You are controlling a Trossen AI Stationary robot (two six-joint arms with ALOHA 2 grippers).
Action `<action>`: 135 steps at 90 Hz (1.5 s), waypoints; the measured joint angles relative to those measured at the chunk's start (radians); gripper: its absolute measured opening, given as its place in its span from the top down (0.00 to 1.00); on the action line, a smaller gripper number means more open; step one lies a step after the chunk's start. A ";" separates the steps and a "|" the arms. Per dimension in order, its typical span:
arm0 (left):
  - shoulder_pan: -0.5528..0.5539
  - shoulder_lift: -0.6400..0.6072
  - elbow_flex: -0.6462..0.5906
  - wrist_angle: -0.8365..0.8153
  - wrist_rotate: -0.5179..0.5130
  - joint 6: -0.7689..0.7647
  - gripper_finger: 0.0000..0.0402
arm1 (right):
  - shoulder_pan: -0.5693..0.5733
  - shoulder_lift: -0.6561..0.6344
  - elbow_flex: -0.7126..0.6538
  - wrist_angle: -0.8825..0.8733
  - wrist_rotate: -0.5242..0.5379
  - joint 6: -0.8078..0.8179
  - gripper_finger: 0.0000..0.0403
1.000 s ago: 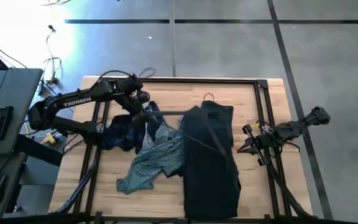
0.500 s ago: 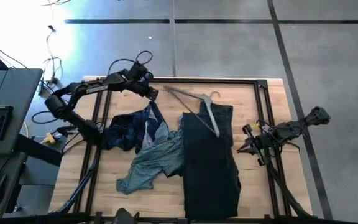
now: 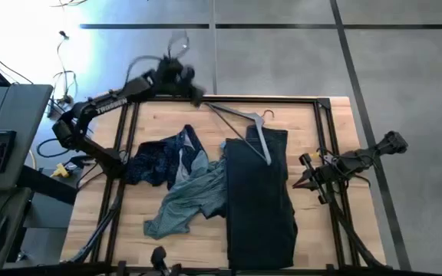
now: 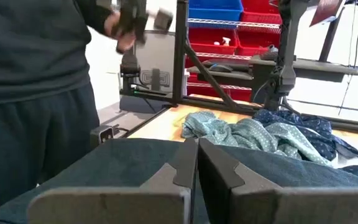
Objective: Hang clothes
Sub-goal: Unhang the hanger from the hanger rack
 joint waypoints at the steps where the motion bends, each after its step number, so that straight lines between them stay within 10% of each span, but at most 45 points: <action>1: 0.002 0.000 0.019 0.000 -0.016 0.018 1.00 | 0.000 0.000 0.000 0.000 0.000 0.000 1.00; 18: 0.125 0.003 0.241 -0.001 -0.277 0.257 0.97 | 0.000 0.000 0.000 0.000 0.000 0.000 1.00; 53: 0.580 0.132 0.241 0.078 -0.003 0.051 0.61 | 0.000 0.000 0.000 0.000 0.000 0.000 1.00; 90: 0.663 0.282 0.240 0.476 0.147 0.138 0.43 | 0.000 0.000 0.000 0.000 0.000 0.000 1.00; 135: 0.672 0.290 0.240 0.517 0.163 0.162 0.43 | 0.000 0.000 0.000 0.000 0.000 0.000 1.00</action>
